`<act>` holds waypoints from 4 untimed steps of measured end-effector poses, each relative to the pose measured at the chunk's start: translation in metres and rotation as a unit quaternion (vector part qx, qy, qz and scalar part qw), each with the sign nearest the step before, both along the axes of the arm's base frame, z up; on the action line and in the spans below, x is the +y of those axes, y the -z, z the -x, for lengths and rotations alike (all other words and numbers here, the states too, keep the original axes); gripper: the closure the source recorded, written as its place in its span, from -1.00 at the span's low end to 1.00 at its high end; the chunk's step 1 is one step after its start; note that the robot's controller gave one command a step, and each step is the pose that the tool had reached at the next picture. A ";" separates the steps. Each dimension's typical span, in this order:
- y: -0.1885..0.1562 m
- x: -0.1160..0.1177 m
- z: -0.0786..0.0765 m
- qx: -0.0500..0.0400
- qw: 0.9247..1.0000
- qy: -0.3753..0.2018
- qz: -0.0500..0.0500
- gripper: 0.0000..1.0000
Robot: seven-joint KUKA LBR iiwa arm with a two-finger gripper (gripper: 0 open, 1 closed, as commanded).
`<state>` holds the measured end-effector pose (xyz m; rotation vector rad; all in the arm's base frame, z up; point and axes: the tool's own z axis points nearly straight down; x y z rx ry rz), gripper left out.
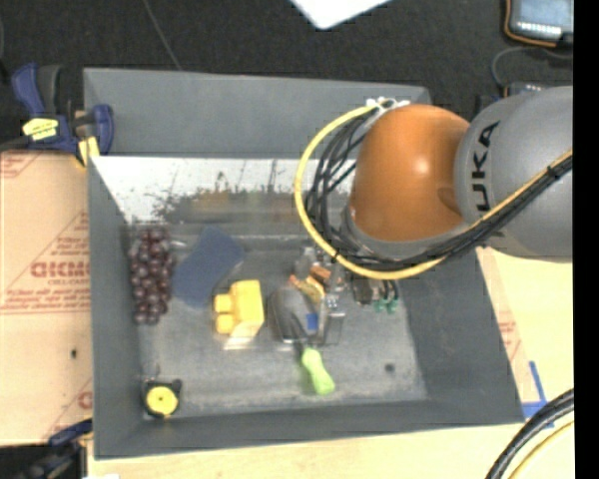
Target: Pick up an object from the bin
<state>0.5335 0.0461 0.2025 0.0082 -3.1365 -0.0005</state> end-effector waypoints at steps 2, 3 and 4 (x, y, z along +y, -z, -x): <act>0.030 -0.005 0.002 -0.008 1.000 -0.009 0.000 -1.00; 0.084 0.000 -0.007 -0.006 1.000 -0.017 0.000 -1.00; 0.116 0.001 -0.011 -0.003 1.000 -0.016 0.000 -1.00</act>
Offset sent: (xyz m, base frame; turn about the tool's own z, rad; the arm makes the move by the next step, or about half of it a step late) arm -0.0119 -0.0115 -0.0825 -0.0440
